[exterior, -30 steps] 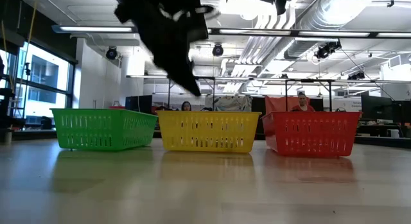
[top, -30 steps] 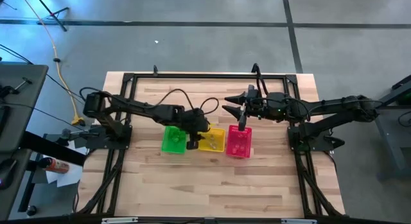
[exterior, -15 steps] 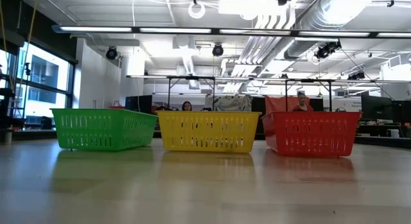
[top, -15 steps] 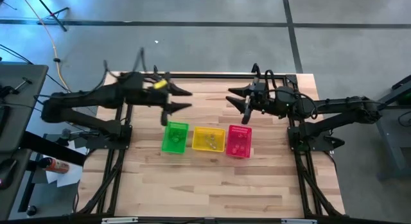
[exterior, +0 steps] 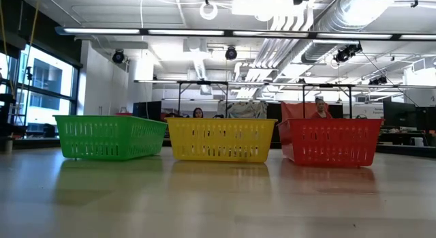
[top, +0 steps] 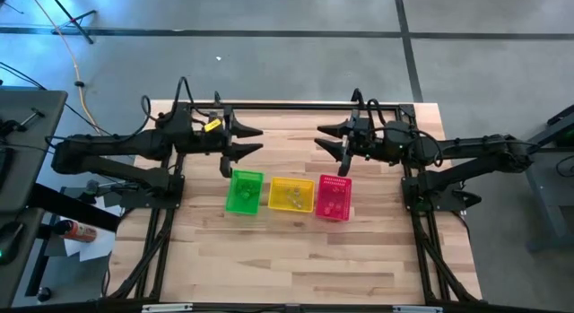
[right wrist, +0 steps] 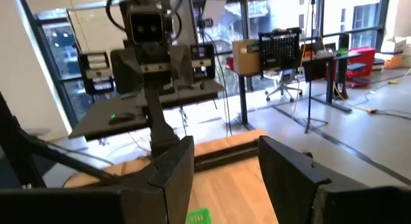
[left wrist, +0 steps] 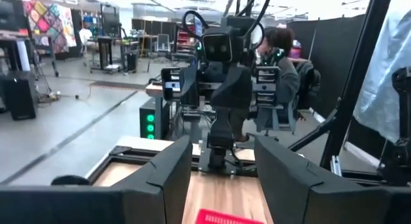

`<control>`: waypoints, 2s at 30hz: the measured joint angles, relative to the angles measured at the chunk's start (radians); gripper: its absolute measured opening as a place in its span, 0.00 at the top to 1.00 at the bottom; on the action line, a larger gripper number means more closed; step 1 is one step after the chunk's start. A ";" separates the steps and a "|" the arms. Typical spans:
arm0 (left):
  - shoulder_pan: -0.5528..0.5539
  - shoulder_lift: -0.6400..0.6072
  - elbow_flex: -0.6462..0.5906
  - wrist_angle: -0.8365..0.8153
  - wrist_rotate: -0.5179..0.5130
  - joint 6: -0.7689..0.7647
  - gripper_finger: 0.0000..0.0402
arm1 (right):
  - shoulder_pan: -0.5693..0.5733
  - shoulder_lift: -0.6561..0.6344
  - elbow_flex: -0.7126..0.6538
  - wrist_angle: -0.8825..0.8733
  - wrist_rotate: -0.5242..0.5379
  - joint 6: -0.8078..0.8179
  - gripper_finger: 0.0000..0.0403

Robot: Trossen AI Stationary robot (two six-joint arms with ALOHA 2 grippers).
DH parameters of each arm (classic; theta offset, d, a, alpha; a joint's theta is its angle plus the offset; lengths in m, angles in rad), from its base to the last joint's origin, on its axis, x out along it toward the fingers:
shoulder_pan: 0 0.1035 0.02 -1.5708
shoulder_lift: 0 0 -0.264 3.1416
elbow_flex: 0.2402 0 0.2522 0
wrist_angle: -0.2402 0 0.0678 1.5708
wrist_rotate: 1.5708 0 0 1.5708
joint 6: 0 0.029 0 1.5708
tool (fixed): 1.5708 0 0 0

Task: Sort Halloween decoration
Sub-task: Put the white skull toy into the yellow basket

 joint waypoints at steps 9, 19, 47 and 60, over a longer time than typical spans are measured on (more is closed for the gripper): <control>0.002 0.000 0.000 -0.009 0.000 -0.113 0.61 | -0.128 -0.063 0.000 -0.510 0.278 0.309 0.58; 0.002 0.000 0.000 -0.012 0.000 -0.146 0.61 | -0.663 0.136 0.000 -1.134 -0.051 0.414 0.58; 0.002 0.000 0.000 -0.060 0.000 -0.249 0.61 | -0.847 0.599 0.002 -1.019 -0.175 0.072 0.58; 0.002 0.000 0.000 -0.061 0.000 -0.242 0.61 | -0.870 0.608 0.002 -0.994 -0.189 0.031 0.86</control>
